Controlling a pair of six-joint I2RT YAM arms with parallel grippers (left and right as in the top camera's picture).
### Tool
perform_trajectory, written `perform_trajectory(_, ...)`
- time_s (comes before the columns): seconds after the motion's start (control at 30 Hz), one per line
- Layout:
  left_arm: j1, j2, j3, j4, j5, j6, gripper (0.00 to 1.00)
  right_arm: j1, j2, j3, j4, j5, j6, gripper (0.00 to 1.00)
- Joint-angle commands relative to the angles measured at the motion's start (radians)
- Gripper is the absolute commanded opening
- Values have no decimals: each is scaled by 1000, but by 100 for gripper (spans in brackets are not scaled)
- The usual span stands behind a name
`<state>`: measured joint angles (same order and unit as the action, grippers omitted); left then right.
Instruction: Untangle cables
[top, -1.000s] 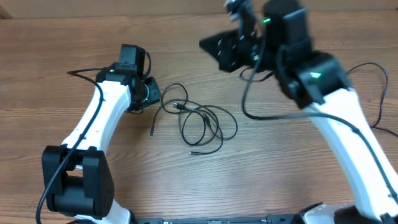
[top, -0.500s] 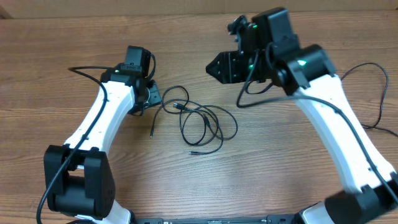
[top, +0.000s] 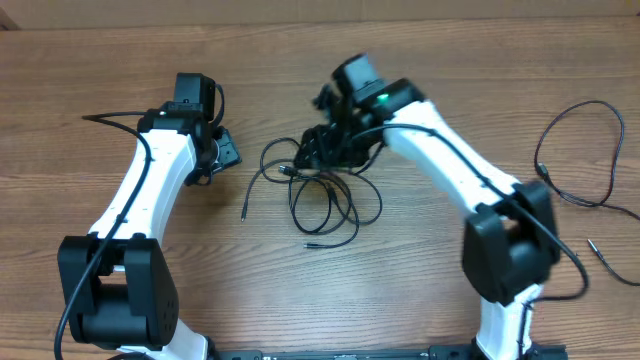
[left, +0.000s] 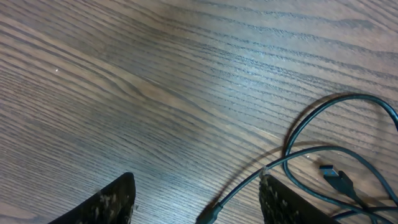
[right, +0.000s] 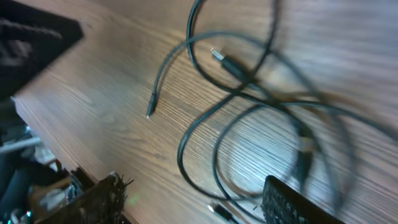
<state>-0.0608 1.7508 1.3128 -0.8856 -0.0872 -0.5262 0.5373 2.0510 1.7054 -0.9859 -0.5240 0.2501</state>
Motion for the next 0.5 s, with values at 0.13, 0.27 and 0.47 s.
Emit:
perform_trajectory(0.13,-2,3,-3,-1,-9,-23,64,88,151,-6,100,37,157,64)
perform_trajectory(0.27,-2,3,-3,-2,-8,-23,64,110,203,-6,146,37,240,48)
perform_trajectory(0.47,-2,3,-3,-8,-8,-20,64,96,190,7,127,-22,214,4)
